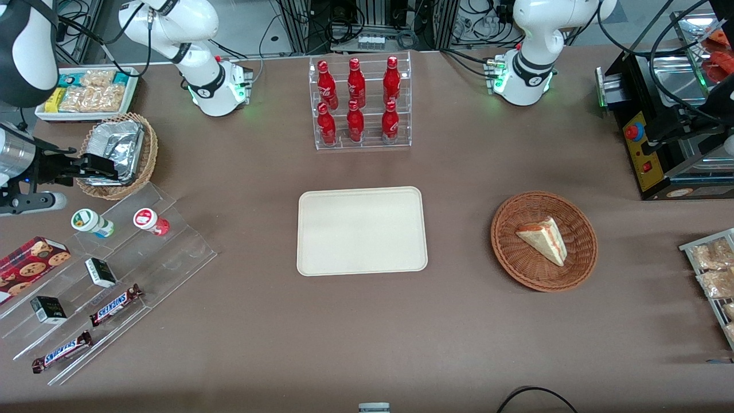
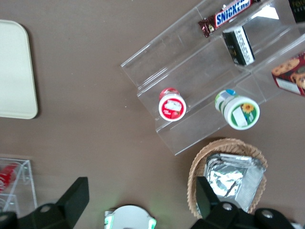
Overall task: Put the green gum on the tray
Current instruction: 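Move the right gripper over the acrylic stand toward the green gum tub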
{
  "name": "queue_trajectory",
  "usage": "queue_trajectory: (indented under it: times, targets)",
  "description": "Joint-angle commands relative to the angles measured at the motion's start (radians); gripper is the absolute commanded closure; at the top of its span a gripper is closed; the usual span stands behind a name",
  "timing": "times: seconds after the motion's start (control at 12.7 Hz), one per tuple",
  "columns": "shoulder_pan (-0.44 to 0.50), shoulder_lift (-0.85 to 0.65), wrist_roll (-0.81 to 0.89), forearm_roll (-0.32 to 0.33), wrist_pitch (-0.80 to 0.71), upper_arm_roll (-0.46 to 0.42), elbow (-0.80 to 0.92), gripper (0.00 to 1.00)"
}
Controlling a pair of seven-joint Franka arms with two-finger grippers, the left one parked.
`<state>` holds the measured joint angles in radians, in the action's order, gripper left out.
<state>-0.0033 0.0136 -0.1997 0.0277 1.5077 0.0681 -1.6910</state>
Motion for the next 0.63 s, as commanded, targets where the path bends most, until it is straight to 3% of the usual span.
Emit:
queue_trajectory:
  times: [0.0,0.55]
  targets:
    - [-0.023,-0.088,-0.136,0.026,0.129,0.012,-0.149,0.0]
    - [-0.17,-0.09,-0.764,0.026,0.35,0.013,-0.282,0.0]
